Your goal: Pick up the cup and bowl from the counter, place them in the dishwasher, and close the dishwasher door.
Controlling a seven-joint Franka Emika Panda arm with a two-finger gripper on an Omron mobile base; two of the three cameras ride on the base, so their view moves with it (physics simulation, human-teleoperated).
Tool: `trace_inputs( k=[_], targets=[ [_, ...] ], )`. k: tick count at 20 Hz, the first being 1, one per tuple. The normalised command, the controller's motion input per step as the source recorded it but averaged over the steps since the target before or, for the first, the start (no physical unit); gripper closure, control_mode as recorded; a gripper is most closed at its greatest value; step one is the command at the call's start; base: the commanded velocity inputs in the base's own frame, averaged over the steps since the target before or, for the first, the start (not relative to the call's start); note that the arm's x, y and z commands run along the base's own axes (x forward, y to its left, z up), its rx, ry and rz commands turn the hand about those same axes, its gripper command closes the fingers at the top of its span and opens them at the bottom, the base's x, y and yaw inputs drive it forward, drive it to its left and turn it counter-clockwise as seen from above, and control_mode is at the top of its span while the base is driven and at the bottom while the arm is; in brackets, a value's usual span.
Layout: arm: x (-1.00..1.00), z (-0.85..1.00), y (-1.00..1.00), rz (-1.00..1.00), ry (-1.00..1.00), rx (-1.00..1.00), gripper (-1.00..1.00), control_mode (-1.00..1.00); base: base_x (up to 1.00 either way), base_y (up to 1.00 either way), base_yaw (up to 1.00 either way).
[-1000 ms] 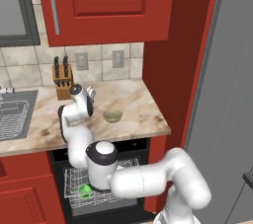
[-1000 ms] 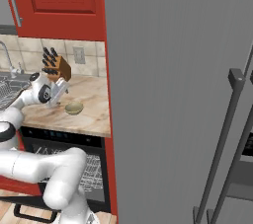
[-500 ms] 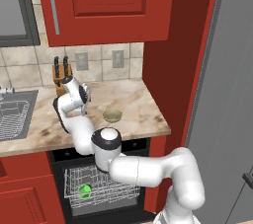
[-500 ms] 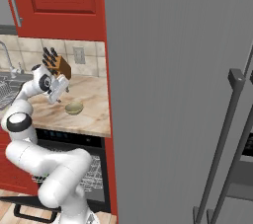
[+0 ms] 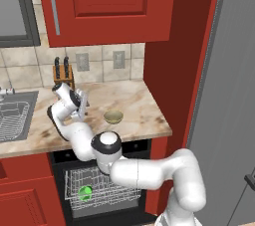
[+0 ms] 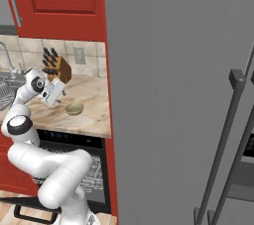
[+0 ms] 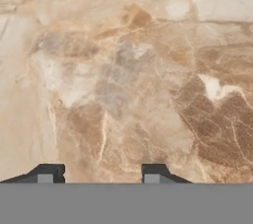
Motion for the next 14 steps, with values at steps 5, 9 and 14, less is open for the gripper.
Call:
trace_inputs(
  k=[5,9,14],
  targets=[
    [-0.51,-0.78,-0.08,-0.08,-0.15,-0.03,-1.00,-1.00,0.00,0.00,0.00],
    [-0.43,-0.59,-0.20,-0.12,-0.20,0.00,-1.00,-1.00,0.00,0.00,0.00],
    [-0.32,-0.18,-0.28,-0.11,-0.18,0.00,-1.00,-1.00,0.00,0.00,0.00]
  ],
)
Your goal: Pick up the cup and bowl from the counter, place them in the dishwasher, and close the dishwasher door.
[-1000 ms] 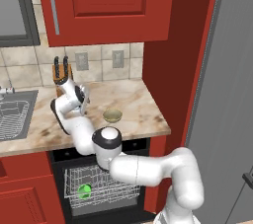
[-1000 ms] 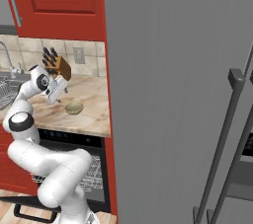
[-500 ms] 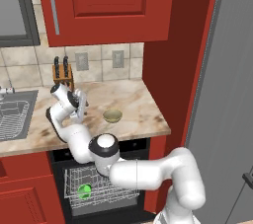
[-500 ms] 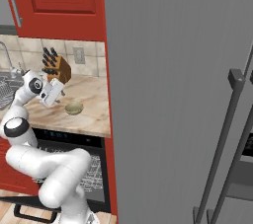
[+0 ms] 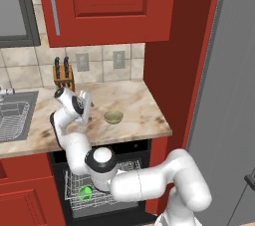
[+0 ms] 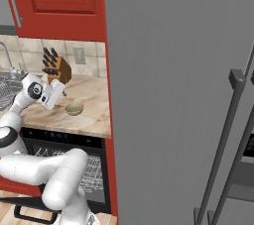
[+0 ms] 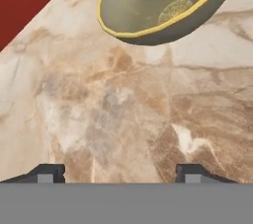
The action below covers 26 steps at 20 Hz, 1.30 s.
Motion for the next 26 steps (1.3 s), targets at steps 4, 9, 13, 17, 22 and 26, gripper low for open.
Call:
trace_inputs(
  k=[4,9,13,17,22,26],
  targets=[
    [-0.40,-0.30,-0.15,-0.15,-0.21,0.00,-1.00,-1.00,0.00,0.00,0.00],
    [-0.42,-0.34,-0.18,-0.14,-0.22,0.00,-1.00,-1.00,0.00,0.00,0.00],
    [-0.21,-0.13,-0.37,-0.17,-0.21,0.00,-1.00,-1.00,0.00,0.00,0.00],
    [0.00,-0.09,-0.42,-0.18,-0.17,0.00,-1.00,-1.00,0.00,0.00,0.00],
    [0.00,-0.48,-0.21,-0.16,-0.10,0.00,-1.00,-1.00,0.00,0.00,0.00],
    [0.00,-0.77,-0.01,-0.12,-0.03,0.00,-1.00,-1.00,0.00,0.00,0.00]
  ],
)
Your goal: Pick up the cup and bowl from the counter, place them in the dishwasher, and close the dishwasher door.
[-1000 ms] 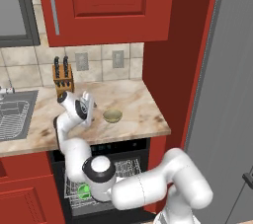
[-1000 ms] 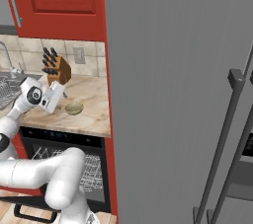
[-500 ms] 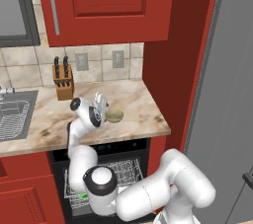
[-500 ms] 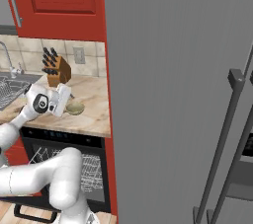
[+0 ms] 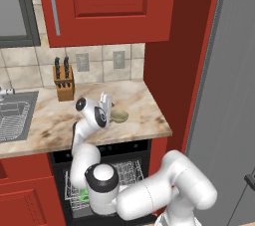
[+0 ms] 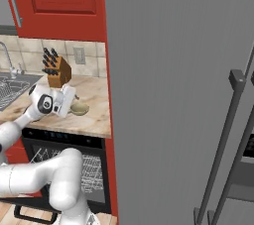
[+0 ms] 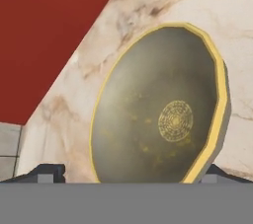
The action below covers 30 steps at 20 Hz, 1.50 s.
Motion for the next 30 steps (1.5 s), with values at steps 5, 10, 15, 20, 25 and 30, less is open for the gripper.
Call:
trace_inputs(
  k=[5,10,15,20,25,30],
  targets=[
    [-0.11,-0.80,0.00,-0.12,-0.07,0.00,-1.00,-1.00,0.00,0.00,0.00],
    [-0.45,-0.95,0.04,-0.20,-0.15,0.00,-1.00,-1.00,0.00,0.00,0.00],
    [-0.68,-1.00,0.17,-0.24,-0.19,-0.03,-1.00,-1.00,0.00,0.00,0.00],
    [-0.85,-0.96,0.18,-0.28,-0.22,-0.09,-1.00,-1.00,0.00,0.00,0.00],
    [-0.39,-0.88,0.03,-0.27,-0.13,-0.05,-1.00,-1.00,0.00,0.00,0.00],
    [0.14,-0.78,-0.01,-0.19,-0.04,-0.06,-1.00,-1.00,0.00,0.00,0.00]
  ],
)
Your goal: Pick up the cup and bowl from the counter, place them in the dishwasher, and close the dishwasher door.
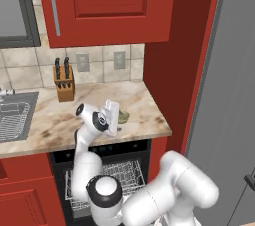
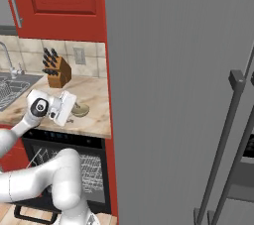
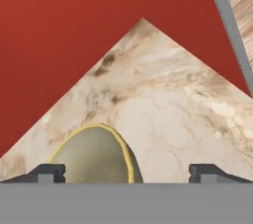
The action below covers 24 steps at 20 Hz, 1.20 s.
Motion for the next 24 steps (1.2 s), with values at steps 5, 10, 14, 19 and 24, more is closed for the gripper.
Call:
trace_inputs(
  k=[5,10,14,19,24],
  targets=[
    [0.29,-0.88,0.00,-0.15,0.00,-0.06,-1.00,-1.00,0.00,0.00,0.00],
    [0.26,-0.95,0.00,-0.12,0.00,-0.04,1.00,-1.00,0.00,0.00,0.00],
    [0.30,-0.86,0.00,-0.09,0.00,0.00,1.00,-1.00,0.00,0.00,0.00],
    [0.04,-0.40,0.00,-0.05,0.00,0.00,1.00,-1.00,0.00,0.00,0.00],
    [-0.34,-0.11,0.20,-0.01,-0.11,0.00,1.00,-1.00,0.00,0.00,0.00]
  ],
)
